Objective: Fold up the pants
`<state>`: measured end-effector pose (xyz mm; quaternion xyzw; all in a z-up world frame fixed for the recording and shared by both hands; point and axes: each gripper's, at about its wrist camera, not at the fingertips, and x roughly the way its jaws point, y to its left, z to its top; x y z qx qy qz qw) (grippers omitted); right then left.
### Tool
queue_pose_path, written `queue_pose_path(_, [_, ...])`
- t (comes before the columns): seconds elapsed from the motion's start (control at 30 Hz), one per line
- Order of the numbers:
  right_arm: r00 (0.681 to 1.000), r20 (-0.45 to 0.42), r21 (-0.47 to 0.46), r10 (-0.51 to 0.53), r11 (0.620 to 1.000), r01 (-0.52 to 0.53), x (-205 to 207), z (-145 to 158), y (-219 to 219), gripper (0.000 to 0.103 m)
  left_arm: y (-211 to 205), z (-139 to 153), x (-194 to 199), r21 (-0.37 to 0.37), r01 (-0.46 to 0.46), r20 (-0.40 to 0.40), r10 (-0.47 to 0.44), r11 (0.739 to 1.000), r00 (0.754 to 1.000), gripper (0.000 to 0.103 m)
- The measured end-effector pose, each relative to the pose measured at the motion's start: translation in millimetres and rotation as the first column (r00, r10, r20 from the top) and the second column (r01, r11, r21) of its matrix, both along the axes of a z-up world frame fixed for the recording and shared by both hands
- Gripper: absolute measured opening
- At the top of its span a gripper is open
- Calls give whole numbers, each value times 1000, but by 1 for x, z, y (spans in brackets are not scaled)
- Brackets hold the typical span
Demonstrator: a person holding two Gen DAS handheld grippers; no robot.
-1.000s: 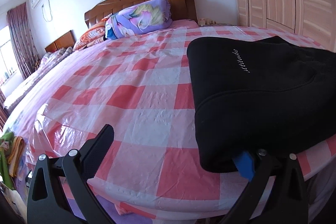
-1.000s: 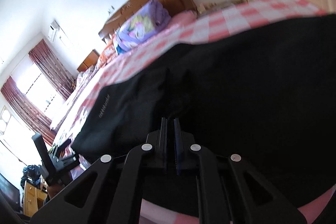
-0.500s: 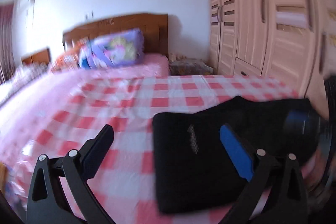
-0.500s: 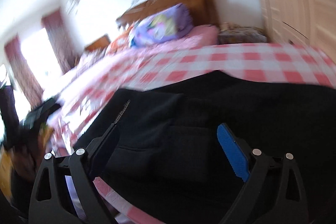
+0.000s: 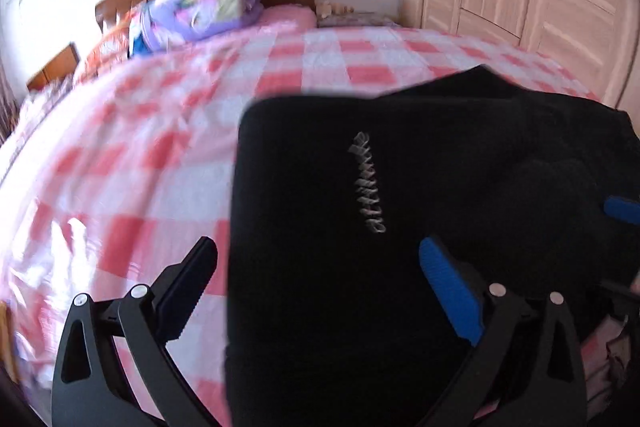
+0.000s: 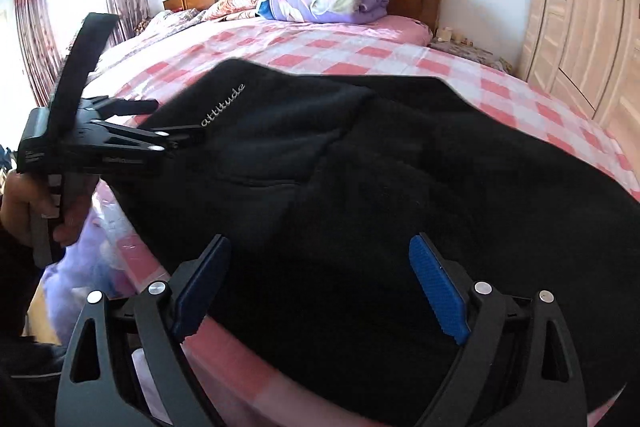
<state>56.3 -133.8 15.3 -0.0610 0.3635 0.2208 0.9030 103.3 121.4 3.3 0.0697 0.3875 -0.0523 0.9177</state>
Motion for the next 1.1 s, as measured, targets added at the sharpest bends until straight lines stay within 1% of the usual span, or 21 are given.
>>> queue_pose_path(0.07, [999,31,47,-23,999,22,14,21,-10,88,-6,33,-10,-38,63,65,-60,997,996,101])
queue_pose_path(0.1, [999,34,61,-30,998,28,23,26,-11,88,-9,44,-9,-40,69,82,-65,997,994,101])
queue_pose_path(0.13, [999,34,78,-12,997,10,39,34,-6,89,-13,55,-3,-34,69,104,-66,997,992,101])
queue_pose_path(0.2, [999,22,68,42,997,-44,62,36,11,89,-25,71,21,20,53,148,-55,998,987,101])
queue_pose_path(0.23, [998,5,30,55,998,-55,79,31,24,89,-33,71,42,55,45,135,-52,997,989,101])
queue_pose_path(0.3, [996,-40,-26,83,996,-84,100,18,44,89,-40,58,77,113,30,69,-38,993,997,101])
queue_pose_path(0.33, [992,-65,-39,112,993,-115,106,8,51,89,-44,43,95,148,20,24,-24,989,999,101])
queue_pose_path(0.37, [985,-95,-56,141,988,-146,109,-1,56,89,-44,33,104,166,15,0,-15,986,1000,101])
queue_pose_path(0.4, [980,-118,-111,157,979,-170,110,-14,63,91,-43,20,112,178,14,-34,-8,984,999,101])
queue_pose_path(0.43, [981,-90,-166,172,969,-186,104,-20,66,91,-41,7,117,181,15,-69,-3,983,998,101])
queue_pose_path(0.47, [981,-66,-210,184,958,-194,97,-23,70,91,-36,-4,119,157,14,-83,-1,987,997,102])
queue_pose_path(0.53, [985,-79,-193,151,967,-164,93,-24,63,92,-27,-4,116,111,5,-61,2,994,998,102])
queue_pose_path(0.6, [989,-97,-163,116,978,-131,89,-28,51,92,-23,-5,118,110,-13,-53,19,994,998,102])
queue_pose_path(0.67, [990,-105,-122,90,987,-103,86,-30,39,93,-24,-6,118,115,-11,-44,16,993,999,102])
queue_pose_path(0.73, [992,-112,-109,58,992,-71,79,-31,29,94,-26,-6,117,131,-13,-23,16,991,1000,102])
queue_pose_path(0.8, [992,-120,-81,34,996,-44,76,-29,23,93,-30,-6,113,166,-18,4,18,986,1000,102])
queue_pose_path(0.83, [993,-114,-93,14,995,-25,73,-26,23,93,-32,-6,111,182,-21,15,19,983,1000,102])
queue_pose_path(0.87, [996,-93,-107,-8,994,-2,67,-21,24,93,-35,-4,109,197,-23,24,19,980,1000,102])
queue_pose_path(0.97, [1000,-2,-154,-9,988,8,44,-16,31,93,-39,-4,106,230,-30,45,20,973,999,102])
queue_pose_path(1.03, [1000,4,-171,-6,985,6,37,-23,32,93,-40,-3,106,239,-31,49,20,971,999,102])
queue_pose_path(1.1, [999,-44,-86,-26,996,22,39,-30,19,93,-40,-3,106,242,-33,52,20,970,998,102])
